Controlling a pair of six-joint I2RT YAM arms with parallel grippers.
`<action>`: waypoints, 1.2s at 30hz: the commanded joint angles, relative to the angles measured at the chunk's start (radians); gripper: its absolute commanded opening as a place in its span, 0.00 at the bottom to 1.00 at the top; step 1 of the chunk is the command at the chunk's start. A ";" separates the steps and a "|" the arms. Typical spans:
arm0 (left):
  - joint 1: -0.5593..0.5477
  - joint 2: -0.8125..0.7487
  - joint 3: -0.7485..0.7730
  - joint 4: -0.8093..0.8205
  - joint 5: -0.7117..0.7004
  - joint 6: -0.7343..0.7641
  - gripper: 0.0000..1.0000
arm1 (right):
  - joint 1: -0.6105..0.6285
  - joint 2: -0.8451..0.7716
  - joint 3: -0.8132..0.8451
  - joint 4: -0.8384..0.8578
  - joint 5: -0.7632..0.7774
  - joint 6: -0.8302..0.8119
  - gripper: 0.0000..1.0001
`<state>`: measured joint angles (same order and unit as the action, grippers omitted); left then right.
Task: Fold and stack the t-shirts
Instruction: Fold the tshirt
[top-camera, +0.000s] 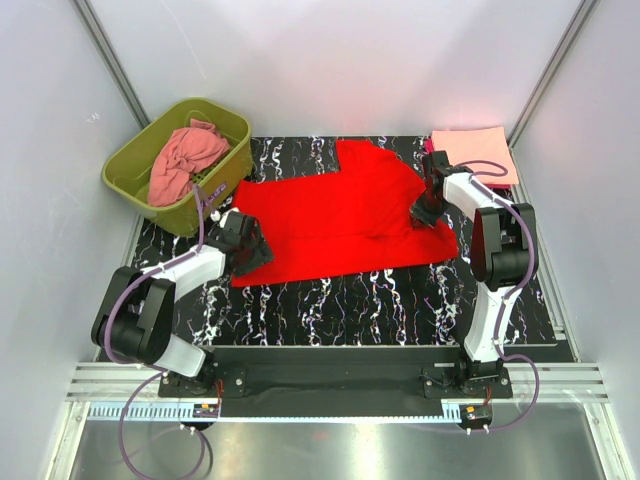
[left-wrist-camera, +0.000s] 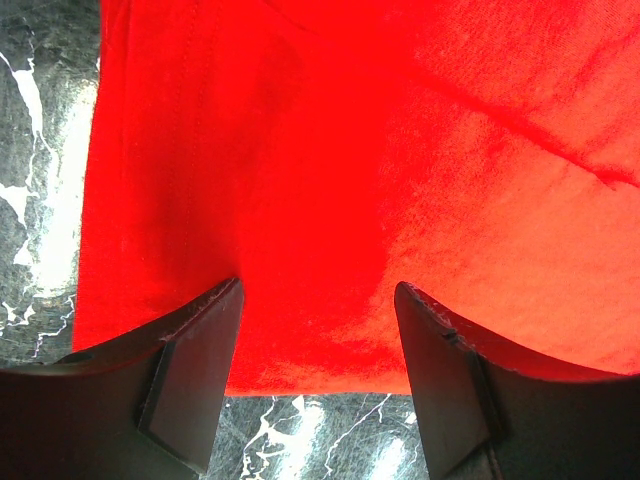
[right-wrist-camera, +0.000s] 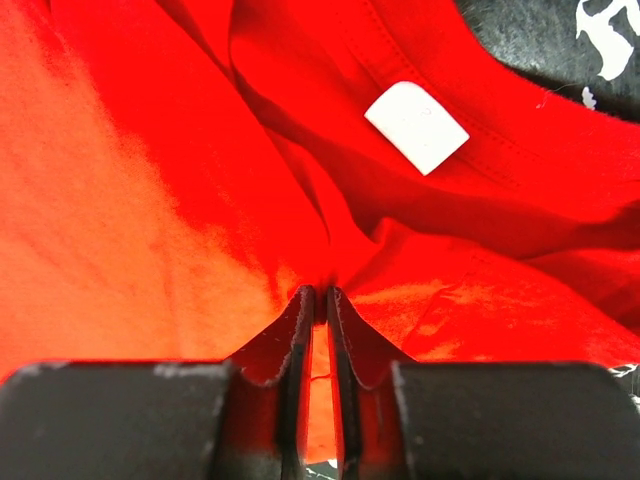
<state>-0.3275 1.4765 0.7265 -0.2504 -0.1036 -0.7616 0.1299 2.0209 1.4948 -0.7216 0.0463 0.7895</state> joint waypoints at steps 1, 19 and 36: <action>0.002 -0.010 -0.010 0.025 -0.038 -0.010 0.69 | 0.002 -0.028 0.042 -0.015 -0.010 -0.016 0.18; 0.002 -0.010 -0.010 0.028 -0.036 -0.010 0.69 | 0.000 -0.018 0.051 -0.024 -0.031 -0.018 0.23; 0.002 -0.016 -0.004 0.022 -0.039 -0.008 0.69 | 0.000 -0.011 0.055 -0.044 -0.042 -0.013 0.27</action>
<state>-0.3275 1.4765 0.7265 -0.2493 -0.1062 -0.7658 0.1299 2.0209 1.5181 -0.7536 0.0227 0.7738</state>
